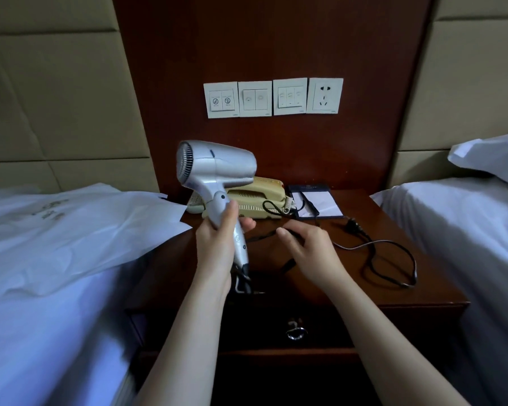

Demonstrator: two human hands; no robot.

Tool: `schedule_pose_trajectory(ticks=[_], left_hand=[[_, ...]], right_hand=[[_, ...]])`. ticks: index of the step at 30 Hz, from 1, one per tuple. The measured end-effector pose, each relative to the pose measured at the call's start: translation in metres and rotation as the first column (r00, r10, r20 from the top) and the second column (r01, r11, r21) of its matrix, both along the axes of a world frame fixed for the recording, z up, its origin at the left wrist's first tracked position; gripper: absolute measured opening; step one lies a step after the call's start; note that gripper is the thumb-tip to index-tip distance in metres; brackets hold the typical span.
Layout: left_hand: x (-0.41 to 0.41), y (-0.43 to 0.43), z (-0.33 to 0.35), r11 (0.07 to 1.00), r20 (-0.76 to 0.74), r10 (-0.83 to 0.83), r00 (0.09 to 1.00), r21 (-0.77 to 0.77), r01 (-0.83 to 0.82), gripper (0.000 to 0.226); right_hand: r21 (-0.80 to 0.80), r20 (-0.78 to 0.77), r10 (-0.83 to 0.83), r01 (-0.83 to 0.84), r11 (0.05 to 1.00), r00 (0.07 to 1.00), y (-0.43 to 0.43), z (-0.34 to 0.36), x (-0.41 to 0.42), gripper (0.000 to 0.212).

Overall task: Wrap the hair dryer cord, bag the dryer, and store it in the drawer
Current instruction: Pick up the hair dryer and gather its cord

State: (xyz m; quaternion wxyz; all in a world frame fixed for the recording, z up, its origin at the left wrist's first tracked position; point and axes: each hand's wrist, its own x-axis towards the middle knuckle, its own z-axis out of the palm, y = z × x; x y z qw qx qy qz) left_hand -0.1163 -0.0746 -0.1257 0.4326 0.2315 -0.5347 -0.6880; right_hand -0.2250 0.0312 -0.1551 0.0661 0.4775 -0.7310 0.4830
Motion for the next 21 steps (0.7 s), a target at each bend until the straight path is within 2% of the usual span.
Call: schedule_pose_trajectory(ticks=[3,5,9,12,15,18,21], left_hand=[[-0.001,-0.002,0.003,0.993,-0.082,0.059,0.995,0.104,-0.05,0.016],[-0.002,-0.006,0.003,0.972,-0.154,0.1,0.983,0.227,-0.063,0.016],[-0.002,-0.009,-0.002,0.864,-0.238,0.222,0.946,0.497,-0.077,0.018],[-0.003,-0.011,-0.007,0.781,-0.258,0.31,0.915,0.618,-0.091,0.021],[-0.005,-0.015,-0.012,0.727,-0.307,0.364,0.88,0.684,-0.062,0.027],[-0.006,-0.016,-0.012,0.724,-0.337,0.38,0.862,0.688,-0.05,0.03],[-0.002,-0.023,-0.007,0.728,-0.382,0.402,0.832,0.684,-0.037,0.028]], right_hand=[[0.02,-0.111,-0.099,0.101,0.995,0.989,0.004,-0.002,-0.01,0.019],[0.012,-0.139,-0.166,0.169,0.985,0.976,0.009,-0.006,-0.019,0.02],[0.048,-0.123,-0.209,0.216,0.975,0.97,0.018,-0.013,-0.033,0.021],[0.074,-0.094,-0.215,0.222,0.972,0.972,0.023,-0.013,-0.037,0.023],[0.092,-0.045,-0.203,0.207,0.974,0.978,0.027,-0.01,-0.039,0.024],[0.122,-0.013,-0.199,0.199,0.972,0.98,0.03,-0.01,-0.038,0.025],[0.105,-0.029,-0.284,0.285,0.953,0.958,0.041,-0.008,-0.045,0.025]])
